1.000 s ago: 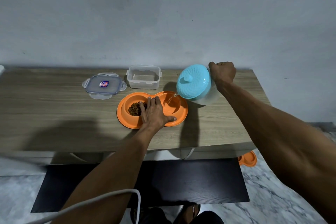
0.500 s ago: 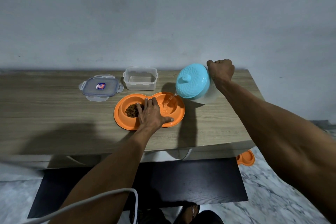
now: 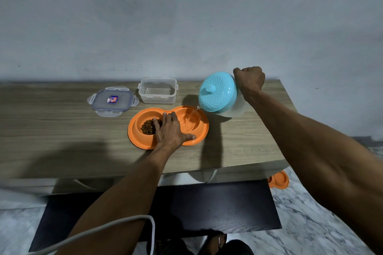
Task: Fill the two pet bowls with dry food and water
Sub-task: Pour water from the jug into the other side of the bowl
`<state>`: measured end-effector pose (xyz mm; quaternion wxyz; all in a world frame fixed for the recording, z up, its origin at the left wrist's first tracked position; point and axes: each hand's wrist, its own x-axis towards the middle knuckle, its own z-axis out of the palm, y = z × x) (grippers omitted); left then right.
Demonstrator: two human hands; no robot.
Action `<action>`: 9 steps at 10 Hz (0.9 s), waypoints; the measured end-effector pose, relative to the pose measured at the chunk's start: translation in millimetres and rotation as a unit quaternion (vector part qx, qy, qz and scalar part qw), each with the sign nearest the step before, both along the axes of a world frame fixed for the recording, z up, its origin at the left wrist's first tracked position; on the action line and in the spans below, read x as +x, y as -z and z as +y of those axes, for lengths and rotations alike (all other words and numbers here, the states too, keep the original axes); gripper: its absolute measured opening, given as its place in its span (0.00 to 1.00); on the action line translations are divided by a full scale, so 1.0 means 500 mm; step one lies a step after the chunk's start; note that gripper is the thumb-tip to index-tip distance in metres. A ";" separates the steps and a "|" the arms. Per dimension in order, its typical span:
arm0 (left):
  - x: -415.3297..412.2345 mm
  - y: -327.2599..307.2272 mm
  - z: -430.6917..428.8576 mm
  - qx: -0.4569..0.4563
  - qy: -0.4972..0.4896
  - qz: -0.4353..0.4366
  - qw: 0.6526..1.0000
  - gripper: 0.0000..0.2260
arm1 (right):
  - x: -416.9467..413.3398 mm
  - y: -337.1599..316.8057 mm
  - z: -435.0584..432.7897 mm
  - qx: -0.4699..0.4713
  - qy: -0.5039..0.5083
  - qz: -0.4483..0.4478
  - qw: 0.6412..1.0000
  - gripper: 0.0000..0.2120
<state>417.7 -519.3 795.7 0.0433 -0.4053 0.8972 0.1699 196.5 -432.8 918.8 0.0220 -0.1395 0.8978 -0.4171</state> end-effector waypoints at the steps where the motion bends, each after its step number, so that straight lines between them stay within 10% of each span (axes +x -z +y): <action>1: 0.001 -0.001 0.000 0.002 -0.001 0.001 1.000 0.54 | -0.003 0.001 0.001 0.004 0.000 0.002 1.000 0.20; 9: -0.001 -0.006 0.001 0.009 -0.004 -0.008 1.000 0.54 | -0.010 0.008 -0.002 -0.003 0.003 -0.009 1.000 0.19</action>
